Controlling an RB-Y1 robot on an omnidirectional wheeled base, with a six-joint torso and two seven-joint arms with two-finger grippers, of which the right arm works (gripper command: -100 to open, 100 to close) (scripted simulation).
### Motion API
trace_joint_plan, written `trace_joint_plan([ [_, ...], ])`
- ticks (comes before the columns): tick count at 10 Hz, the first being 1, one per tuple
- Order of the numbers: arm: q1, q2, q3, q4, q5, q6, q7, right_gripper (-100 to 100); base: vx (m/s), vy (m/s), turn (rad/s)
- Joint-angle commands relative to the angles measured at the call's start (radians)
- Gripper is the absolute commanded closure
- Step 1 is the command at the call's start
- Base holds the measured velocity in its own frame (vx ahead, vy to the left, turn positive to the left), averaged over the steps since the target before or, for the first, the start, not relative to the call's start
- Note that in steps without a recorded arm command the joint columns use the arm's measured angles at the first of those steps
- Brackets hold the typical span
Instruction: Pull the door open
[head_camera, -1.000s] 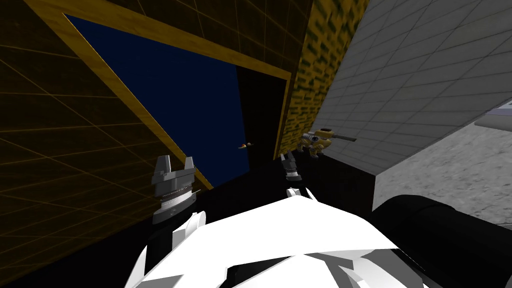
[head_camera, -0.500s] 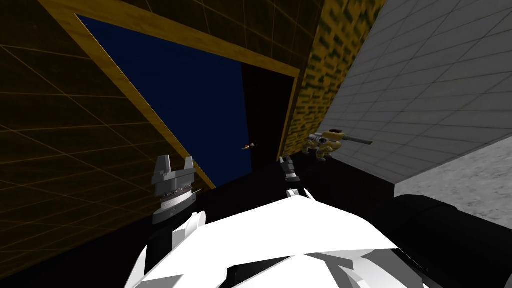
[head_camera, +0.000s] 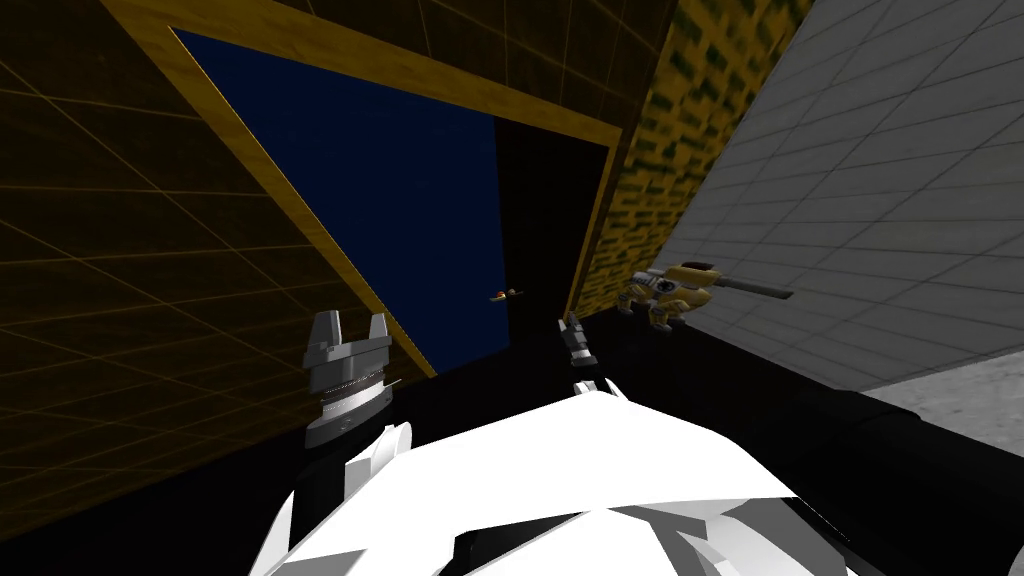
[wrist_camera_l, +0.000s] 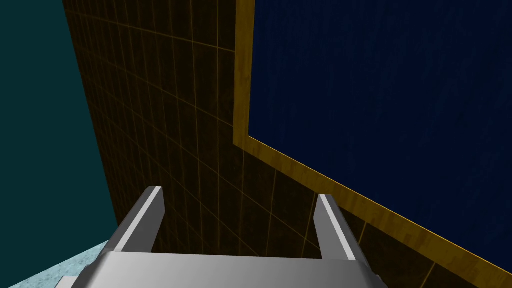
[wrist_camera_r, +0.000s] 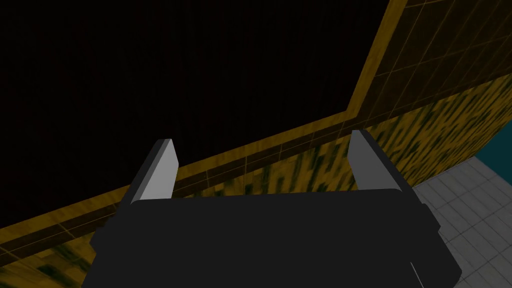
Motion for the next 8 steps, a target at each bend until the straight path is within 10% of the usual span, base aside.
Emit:
trace_joint_plan([
  [1, -0.016, -0.013, -0.003, 0.050, -0.004, -0.012, -0.010, -100, 0.094, 0.020, 0.108],
  [8, -0.071, -0.057, -0.009, 0.266, -0.018, -0.050, -0.040, -100, 0.106, 0.011, 0.110],
])
